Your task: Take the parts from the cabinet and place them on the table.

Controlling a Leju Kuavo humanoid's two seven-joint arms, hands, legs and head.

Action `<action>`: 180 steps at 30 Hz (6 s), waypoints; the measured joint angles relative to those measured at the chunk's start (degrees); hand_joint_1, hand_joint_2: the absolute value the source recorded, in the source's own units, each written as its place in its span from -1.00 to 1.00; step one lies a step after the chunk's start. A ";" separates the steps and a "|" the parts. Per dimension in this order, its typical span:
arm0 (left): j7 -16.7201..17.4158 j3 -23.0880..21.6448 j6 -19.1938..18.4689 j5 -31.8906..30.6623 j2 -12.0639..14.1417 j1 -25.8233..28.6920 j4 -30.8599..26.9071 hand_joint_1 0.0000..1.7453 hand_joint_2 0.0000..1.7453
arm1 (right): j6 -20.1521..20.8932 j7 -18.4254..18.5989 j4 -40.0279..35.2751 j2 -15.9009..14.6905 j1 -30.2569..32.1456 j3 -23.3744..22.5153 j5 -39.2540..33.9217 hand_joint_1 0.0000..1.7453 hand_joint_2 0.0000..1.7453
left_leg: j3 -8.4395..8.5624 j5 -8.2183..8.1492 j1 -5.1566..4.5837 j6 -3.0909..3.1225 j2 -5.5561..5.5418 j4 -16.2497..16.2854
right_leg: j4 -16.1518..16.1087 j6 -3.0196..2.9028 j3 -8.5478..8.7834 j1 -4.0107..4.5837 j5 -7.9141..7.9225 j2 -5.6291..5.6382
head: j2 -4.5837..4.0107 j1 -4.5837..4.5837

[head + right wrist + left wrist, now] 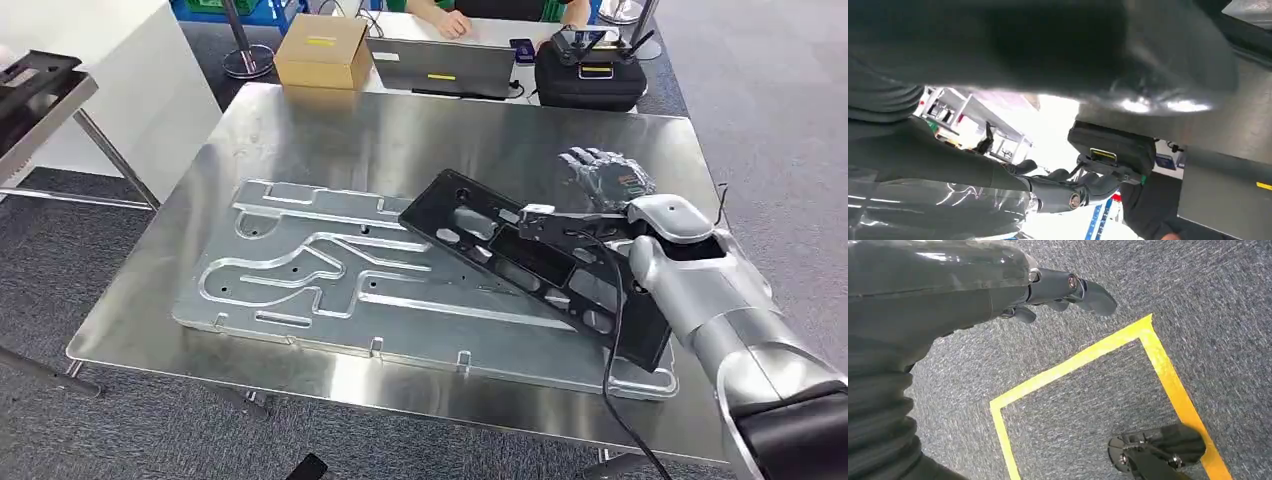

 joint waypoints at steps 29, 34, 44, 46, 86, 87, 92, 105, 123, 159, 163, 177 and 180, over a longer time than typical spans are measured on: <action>-5.53 3.82 -1.55 3.39 -0.74 -0.30 0.00 -1.00 -1.00 | 2.01 1.51 -0.59 1.49 -6.80 0.02 2.16 -1.00 -1.00 | 0.54 0.42 0.32 1.34 0.37 -0.70 | 2.00 1.26 -0.34 -0.05 -2.30 -0.01 | 0.02 0.04; -5.33 3.91 -1.66 3.39 -0.79 -0.61 0.00 -1.00 -1.00 | 2.69 1.68 -0.39 1.22 -7.32 0.02 2.16 -1.00 -1.00 | 0.21 0.56 0.31 1.54 0.53 -0.50 | 17.71 1.94 -7.01 -0.69 -10.16 -0.14 | 0.02 0.00; -4.37 4.81 -1.51 3.56 -1.66 -0.65 0.00 -1.00 -1.00 | 3.80 1.84 -0.31 0.74 -10.87 0.00 2.27 -1.00 -1.00 | -1.22 2.01 0.45 -0.78 0.32 0.40 | 1.08 0.42 1.66 -0.46 -1.69 -0.18 | 0.00 0.00; -4.33 5.01 -1.49 3.56 -1.66 -0.50 0.00 -1.00 -1.00 | 4.11 1.84 -0.13 0.63 -11.22 0.02 2.27 -1.00 -1.00 | -2.18 -0.04 0.49 -1.32 0.36 1.71 | 0.36 -0.75 1.10 -1.13 -0.37 -0.66 | 0.00 0.02; -4.52 6.29 -2.64 4.24 -2.91 -1.21 0.00 -1.00 -1.00 | 3.76 0.33 1.29 -3.48 -11.27 0.00 2.21 -1.00 -1.00 | 6.06 -7.59 2.06 -3.63 0.64 3.49 | 1.00 0.93 -5.99 -1.46 5.17 -1.18 | 0.02 -0.15; -4.59 6.29 -2.67 4.22 -2.86 -1.19 0.00 -1.00 -1.00 | 3.69 0.26 1.25 -3.67 -11.21 0.00 2.19 -1.00 -1.00 | 7.22 -7.94 1.42 -2.66 0.28 1.81 | 1.30 1.34 -6.28 -1.40 5.51 -1.18 | 0.00 -0.11; -4.57 6.32 -2.64 4.15 -2.86 -1.20 0.02 -1.00 -1.00 | 3.67 -0.09 1.33 -4.13 -10.77 0.00 2.08 -1.00 -1.00 | 5.02 -5.28 1.44 0.13 0.71 1.61 | 1.84 3.04 -7.26 -1.73 4.20 -0.86 | 0.02 -0.13; -4.46 6.43 -2.10 4.17 -3.34 -1.11 0.02 -1.00 -1.00 | 2.21 -2.90 0.57 -4.44 -7.15 0.02 1.36 -1.00 -1.00 | -2.18 2.90 0.82 -0.92 0.63 0.82 | 0.41 0.34 3.84 0.23 -3.16 -0.74 | 0.02 -0.24; -3.71 6.60 -1.07 2.93 -3.30 -1.27 0.02 -1.00 -1.00 | -4.81 -6.84 -0.15 1.22 7.06 0.00 -4.57 -1.00 -1.00 | 5.09 -5.45 1.17 0.72 0.66 1.27 | 2.64 2.45 -7.68 -1.05 3.06 -1.07 | 0.00 -0.24; -3.28 7.67 -0.02 -1.92 -2.82 -0.53 0.02 -1.00 -1.00 | -18.56 9.04 9.18 -5.81 68.96 -36.39 -44.00 -1.00 -1.00 | 0.34 -0.28 0.73 -0.94 0.54 0.49 | -0.45 0.07 3.42 0.33 -2.81 -0.86 | 0.00 -0.26; -3.48 7.65 -0.11 -1.92 -2.84 -0.62 0.02 -1.00 -1.00 | -19.37 7.93 9.18 -5.81 68.96 -36.68 -43.17 -1.00 -1.00 | 0.33 -0.29 0.70 -0.93 0.56 0.51 | -0.45 0.09 3.43 0.23 -2.79 -0.86 | 0.02 -0.26; -1.55 7.74 0.39 -1.92 -2.66 -0.69 -0.02 -1.00 -1.00 | -20.46 13.68 9.66 -6.03 68.87 -34.86 -36.08 -1.00 -1.00 | -1.56 1.89 2.66 -3.10 -0.77 0.27 | 0.44 5.24 5.73 -3.14 -6.42 0.74 | 0.04 -0.22; -1.31 7.74 0.39 -1.95 -2.73 -0.65 -0.02 -1.00 -1.00 | -20.55 14.23 9.68 -6.12 68.93 -33.38 -33.93 -1.00 -1.00 | -1.41 1.85 2.91 -4.21 -0.88 0.13 | 1.11 2.03 5.47 -2.84 -5.63 0.28 | 0.02 -0.59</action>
